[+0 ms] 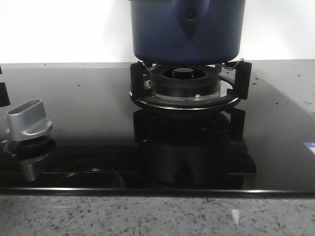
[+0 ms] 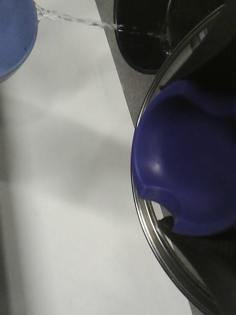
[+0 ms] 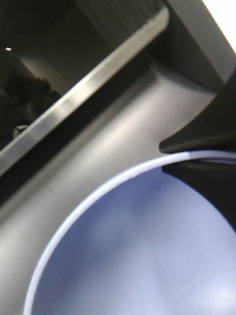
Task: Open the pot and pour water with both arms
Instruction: 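Tilt the bowl with the right gripper to pour water into saucepan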
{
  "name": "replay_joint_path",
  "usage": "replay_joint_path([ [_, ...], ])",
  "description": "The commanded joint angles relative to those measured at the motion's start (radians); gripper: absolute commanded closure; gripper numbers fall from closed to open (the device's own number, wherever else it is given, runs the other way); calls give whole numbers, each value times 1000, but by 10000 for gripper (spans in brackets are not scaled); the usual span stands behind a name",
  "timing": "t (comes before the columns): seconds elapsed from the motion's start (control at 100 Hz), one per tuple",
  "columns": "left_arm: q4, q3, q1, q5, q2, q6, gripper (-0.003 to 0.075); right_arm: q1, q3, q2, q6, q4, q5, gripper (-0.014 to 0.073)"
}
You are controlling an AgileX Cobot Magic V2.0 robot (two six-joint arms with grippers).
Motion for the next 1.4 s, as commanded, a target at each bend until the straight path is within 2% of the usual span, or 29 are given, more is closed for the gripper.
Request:
replay_joint_path([
  [0.0, -39, -33, 2, 36, -29, 0, 459, -1, -30, -47, 9, -86, -41, 639],
  [0.45, -39, -33, 2, 36, -29, 0, 459, -1, -30, -47, 9, -142, -91, 640],
  [0.54, -39, -33, 2, 36, -29, 0, 459, -1, -30, -47, 10, -119, -73, 640],
  [0.76, -39, -33, 2, 36, -29, 0, 459, 8, -30, -47, 10, 35, 40, 641],
  [0.87, -39, -33, 2, 36, -29, 0, 459, 8, -30, -45, 10, 59, 76, 641],
  [1.11, -39, -33, 2, 36, -29, 0, 459, 8, -30, -47, 10, -121, -43, 641],
  [1.39, -39, -33, 2, 36, -29, 0, 459, 8, -34, -47, 12, -132, -50, 641],
])
